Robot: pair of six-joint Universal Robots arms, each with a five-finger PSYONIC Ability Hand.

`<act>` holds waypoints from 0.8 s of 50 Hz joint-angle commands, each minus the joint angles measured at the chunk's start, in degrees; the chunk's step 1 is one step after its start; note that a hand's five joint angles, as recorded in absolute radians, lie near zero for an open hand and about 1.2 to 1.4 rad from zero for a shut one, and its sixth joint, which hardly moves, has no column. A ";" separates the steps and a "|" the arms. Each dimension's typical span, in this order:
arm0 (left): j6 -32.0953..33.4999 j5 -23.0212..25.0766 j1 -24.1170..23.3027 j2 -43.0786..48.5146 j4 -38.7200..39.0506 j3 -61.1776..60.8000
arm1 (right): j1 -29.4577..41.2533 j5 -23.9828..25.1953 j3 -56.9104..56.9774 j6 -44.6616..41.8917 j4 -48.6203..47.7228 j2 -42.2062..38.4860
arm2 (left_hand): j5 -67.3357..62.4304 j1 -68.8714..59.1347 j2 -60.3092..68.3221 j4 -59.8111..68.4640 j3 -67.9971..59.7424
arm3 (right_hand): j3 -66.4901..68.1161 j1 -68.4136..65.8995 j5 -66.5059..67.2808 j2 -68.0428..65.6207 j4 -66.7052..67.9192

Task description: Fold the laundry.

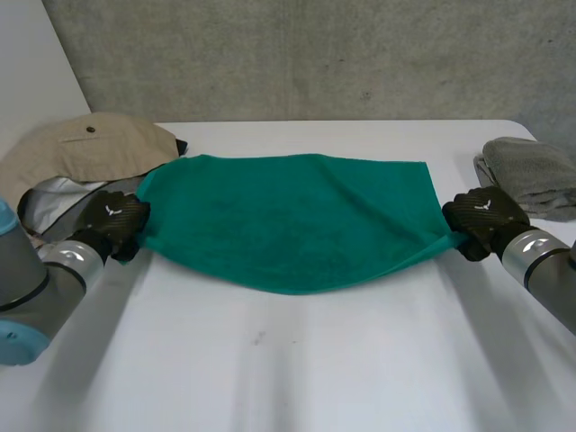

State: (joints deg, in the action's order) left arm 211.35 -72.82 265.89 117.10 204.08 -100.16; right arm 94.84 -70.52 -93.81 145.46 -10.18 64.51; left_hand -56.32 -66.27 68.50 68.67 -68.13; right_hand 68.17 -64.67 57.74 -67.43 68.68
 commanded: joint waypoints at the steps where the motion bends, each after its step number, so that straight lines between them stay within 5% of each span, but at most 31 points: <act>1: 0.20 -0.13 0.50 -10.74 -6.23 -8.73 | -1.93 0.56 -0.85 -5.52 9.98 5.96 | -13.68 -13.73 11.50 11.33 -11.87 | 11.83 -15.33 12.26 -12.57 11.32; 7: 6.43 0.22 2.08 -20.23 -23.88 -14.62 | -9.84 -0.49 -4.54 -25.38 32.47 12.21 | -13.68 -13.73 11.50 11.33 -11.87 | 11.83 -15.33 12.26 -12.57 11.32; 12: 12.15 -0.22 2.96 -21.74 -35.67 -15.15 | -13.27 0.12 -6.83 -36.82 40.24 13.53 | -13.68 -13.73 11.50 11.33 -11.87 | 11.83 -15.33 12.26 -12.57 11.32; 16: 13.91 0.22 2.35 -21.47 -39.47 -13.75 | -11.79 0.12 -5.42 -33.41 35.24 11.17 | -13.68 -13.73 11.50 11.33 -11.87 | 11.83 -15.33 12.26 -12.57 11.32; 24: 7.15 -1.62 -4.41 -13.57 -28.67 -3.65 | -7.48 -1.20 1.52 -19.62 22.40 2.55 | -13.68 -13.73 11.50 11.33 -11.87 | 11.83 -15.33 12.26 -12.57 11.32; 31: 3.36 -8.29 -9.42 -1.80 -18.82 12.60 | -3.70 -3.74 8.02 -8.89 11.86 -2.90 | -13.68 -13.73 11.50 11.33 -11.87 | 11.83 -15.33 12.26 -12.57 11.32; 40: 3.45 -14.10 -12.50 15.41 -24.51 35.09 | 0.34 -12.43 21.45 -5.72 6.31 -14.75 | -13.68 -13.73 11.50 11.33 -11.87 | 11.83 -15.33 12.26 -12.57 11.32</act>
State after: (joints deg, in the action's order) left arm 214.45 -84.32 254.91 122.53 184.34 -77.94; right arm 93.06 -77.29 -80.65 139.21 -2.27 57.16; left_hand -56.32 -66.27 68.58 68.74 -68.45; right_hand 68.35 -64.62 57.74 -67.44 68.69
